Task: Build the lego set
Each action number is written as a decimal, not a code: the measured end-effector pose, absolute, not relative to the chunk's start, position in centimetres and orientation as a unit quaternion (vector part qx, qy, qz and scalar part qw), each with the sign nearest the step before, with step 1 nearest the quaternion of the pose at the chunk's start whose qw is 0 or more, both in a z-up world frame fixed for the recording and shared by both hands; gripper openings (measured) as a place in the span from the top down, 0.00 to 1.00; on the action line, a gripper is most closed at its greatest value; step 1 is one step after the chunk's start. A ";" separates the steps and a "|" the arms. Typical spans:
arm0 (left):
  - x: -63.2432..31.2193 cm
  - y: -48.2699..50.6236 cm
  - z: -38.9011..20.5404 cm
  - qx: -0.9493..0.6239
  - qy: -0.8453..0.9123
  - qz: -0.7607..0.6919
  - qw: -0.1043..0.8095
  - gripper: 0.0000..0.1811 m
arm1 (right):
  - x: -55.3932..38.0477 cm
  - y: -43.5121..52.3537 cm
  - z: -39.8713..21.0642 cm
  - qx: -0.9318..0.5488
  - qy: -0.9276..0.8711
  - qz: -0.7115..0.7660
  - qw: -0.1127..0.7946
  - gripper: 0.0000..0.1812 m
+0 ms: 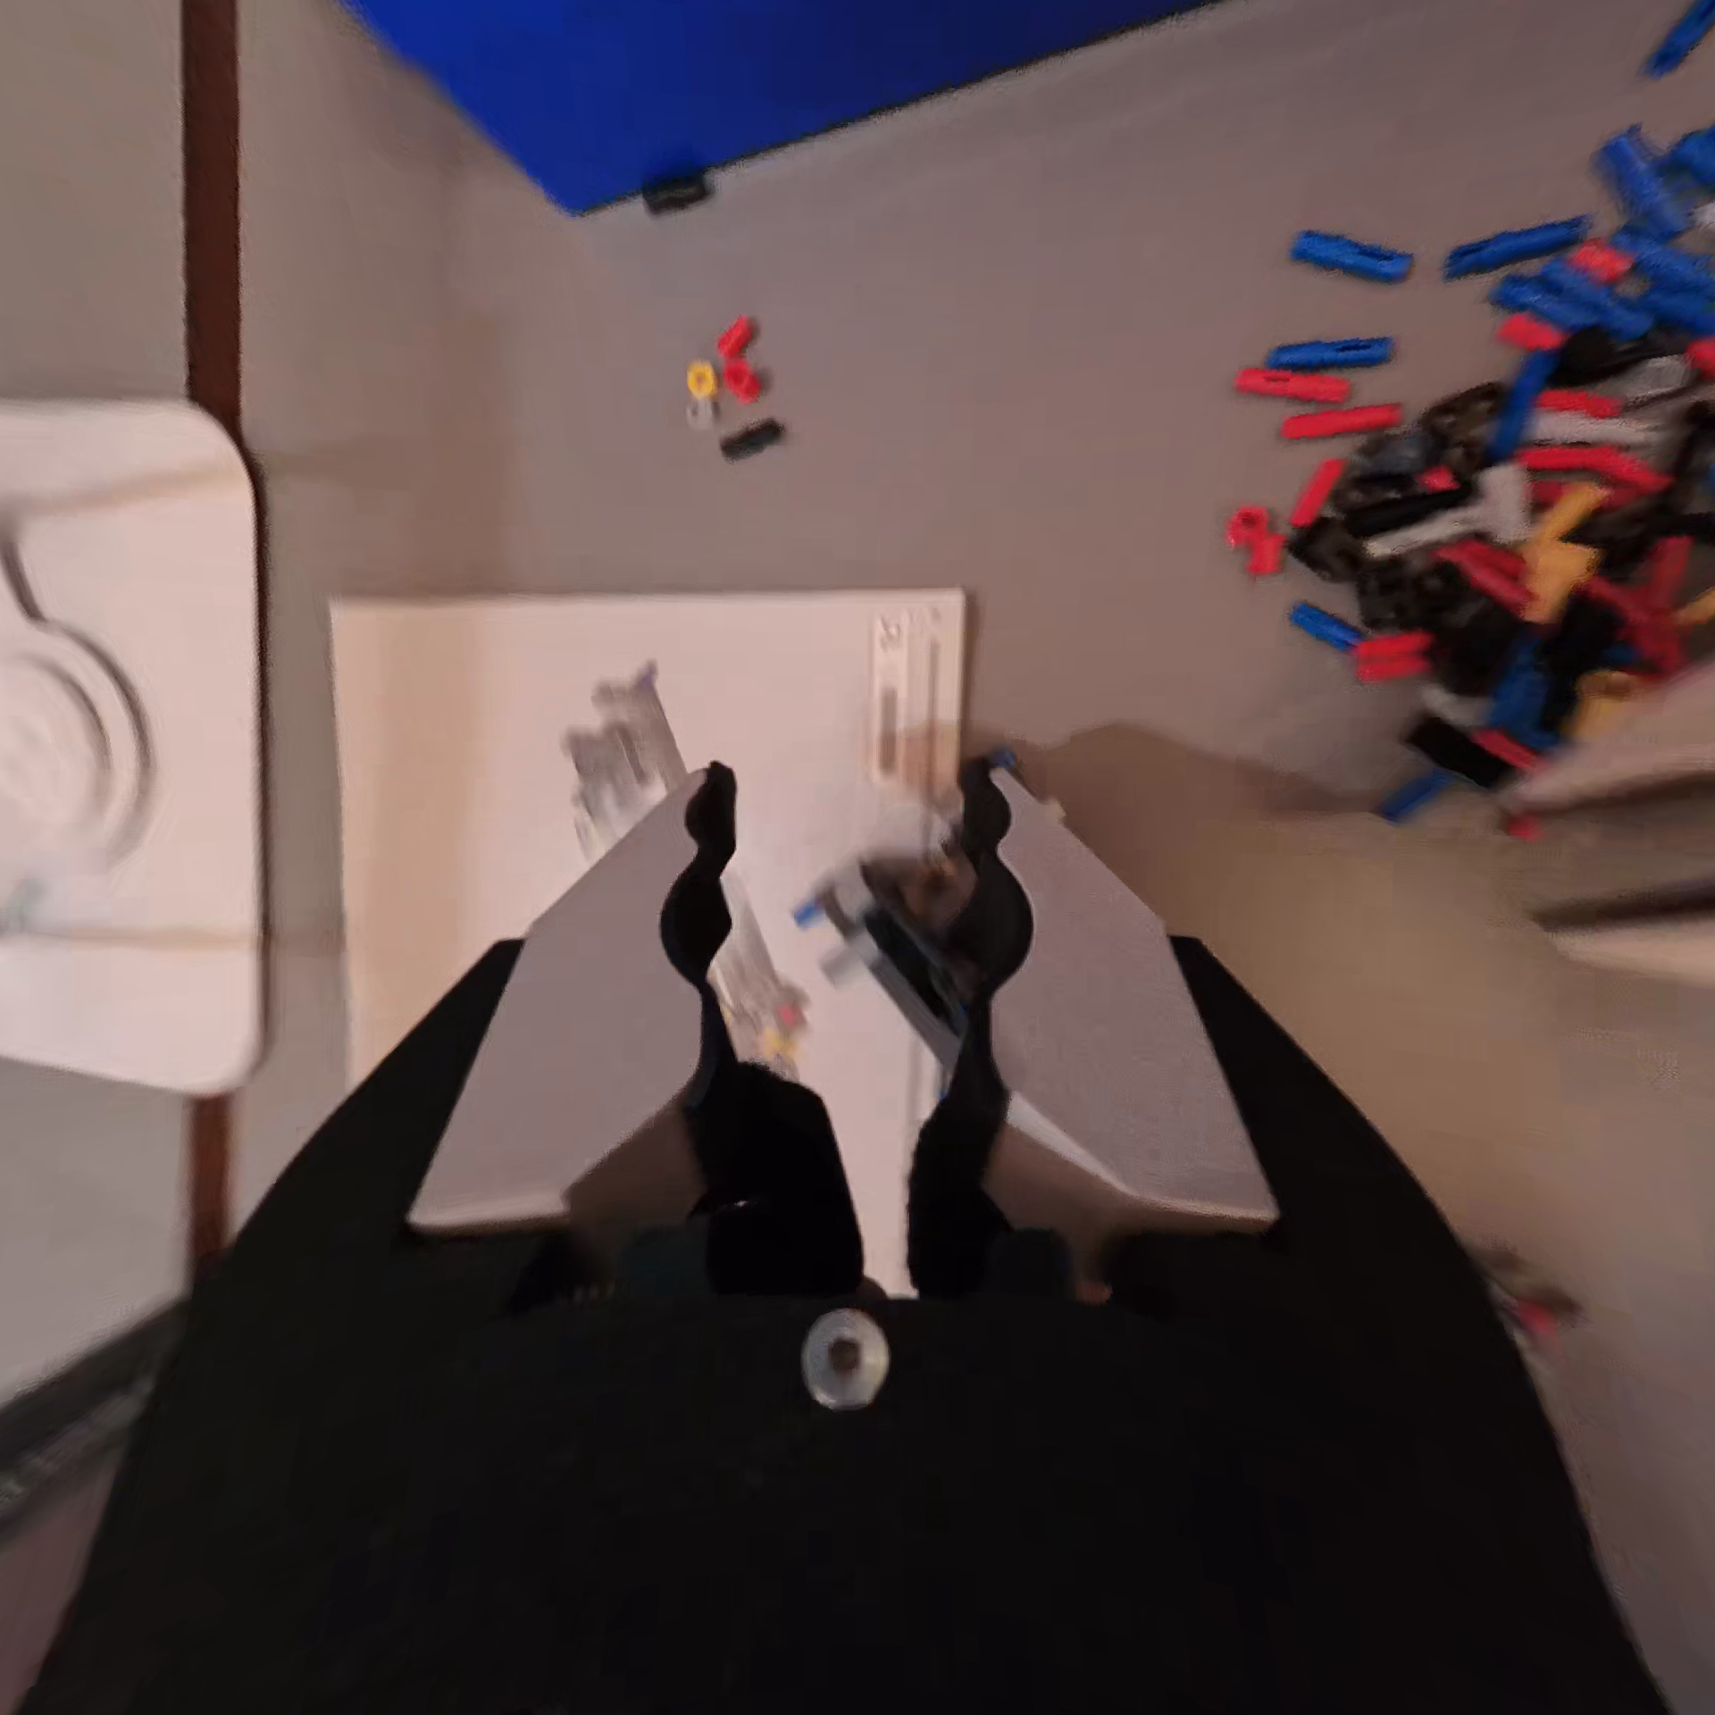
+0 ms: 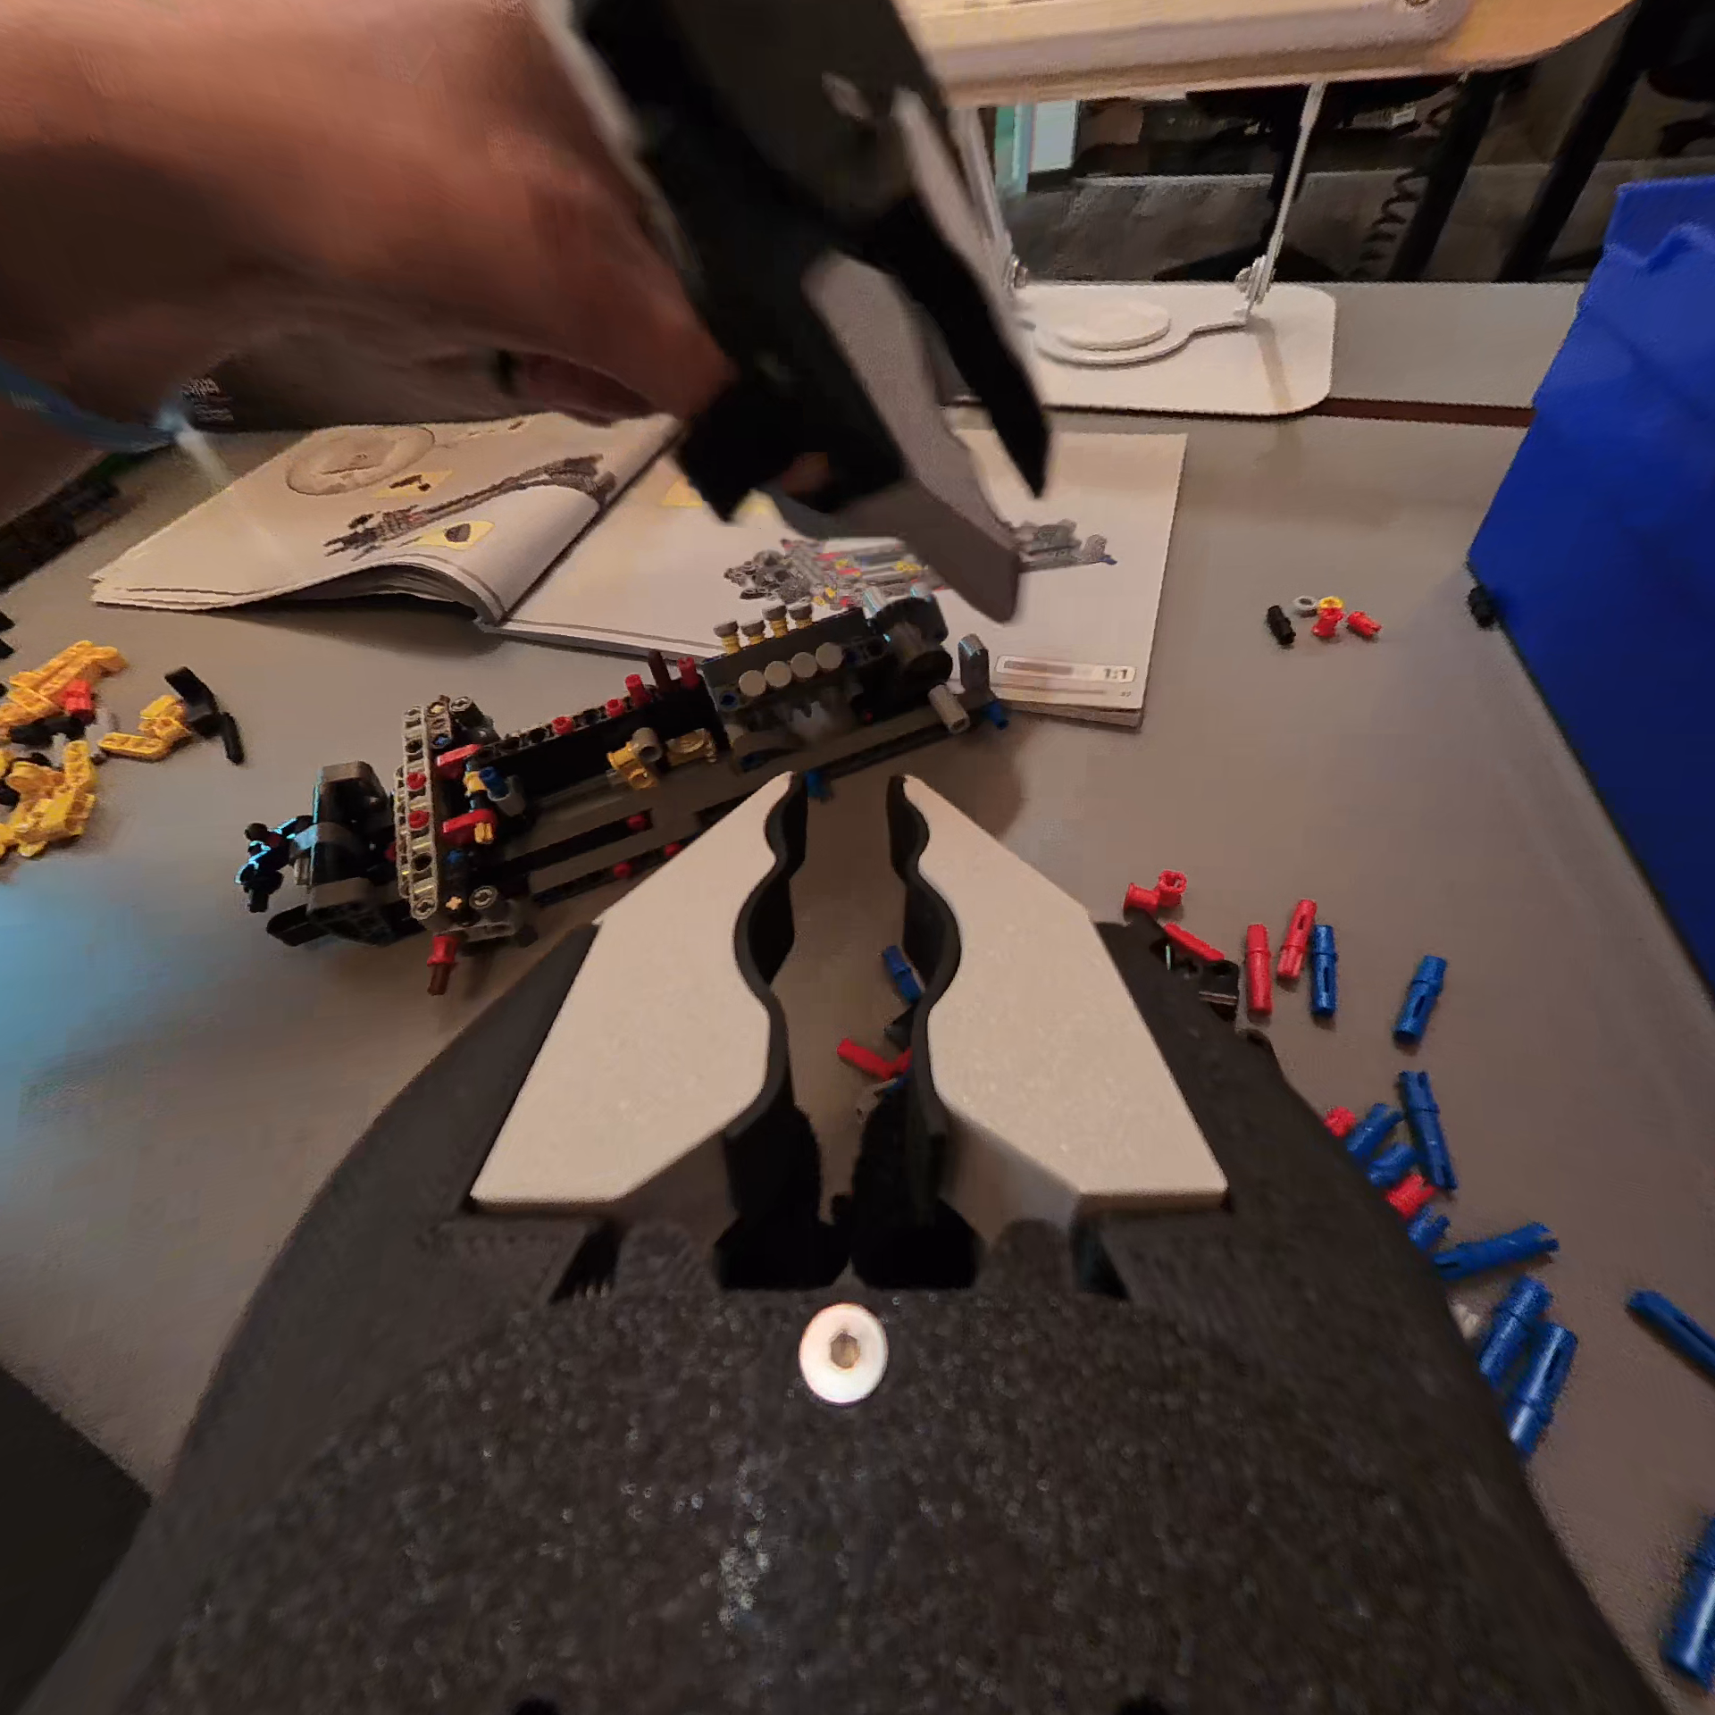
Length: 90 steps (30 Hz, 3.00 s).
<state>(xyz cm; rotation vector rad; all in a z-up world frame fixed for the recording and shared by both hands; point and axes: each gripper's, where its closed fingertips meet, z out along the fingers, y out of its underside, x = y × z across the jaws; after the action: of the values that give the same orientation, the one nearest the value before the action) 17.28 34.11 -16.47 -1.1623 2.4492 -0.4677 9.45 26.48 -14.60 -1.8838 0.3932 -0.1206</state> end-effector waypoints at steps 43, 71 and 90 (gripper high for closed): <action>-1.4 31.2 -21.0 -0.594 0.775 -0.182 0.120 0.59 | 8.8 26.7 -14.6 -0.807 0.148 -0.063 0.568 0.91; 19.8 32.5 -19.4 -0.402 0.859 -0.239 0.205 0.70 | 8.3 26.8 -14.7 -0.802 0.155 -0.013 0.576 0.91; 20.3 33.1 -19.7 -0.402 0.855 -0.252 0.210 0.68 | 8.1 27.0 -14.9 -0.807 0.153 -0.010 0.571 0.91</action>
<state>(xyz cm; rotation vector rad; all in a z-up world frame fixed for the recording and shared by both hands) 20.27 33.12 -19.68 -1.1178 2.3776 -0.7015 8.13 26.99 -14.90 -1.8926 0.3583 -0.0235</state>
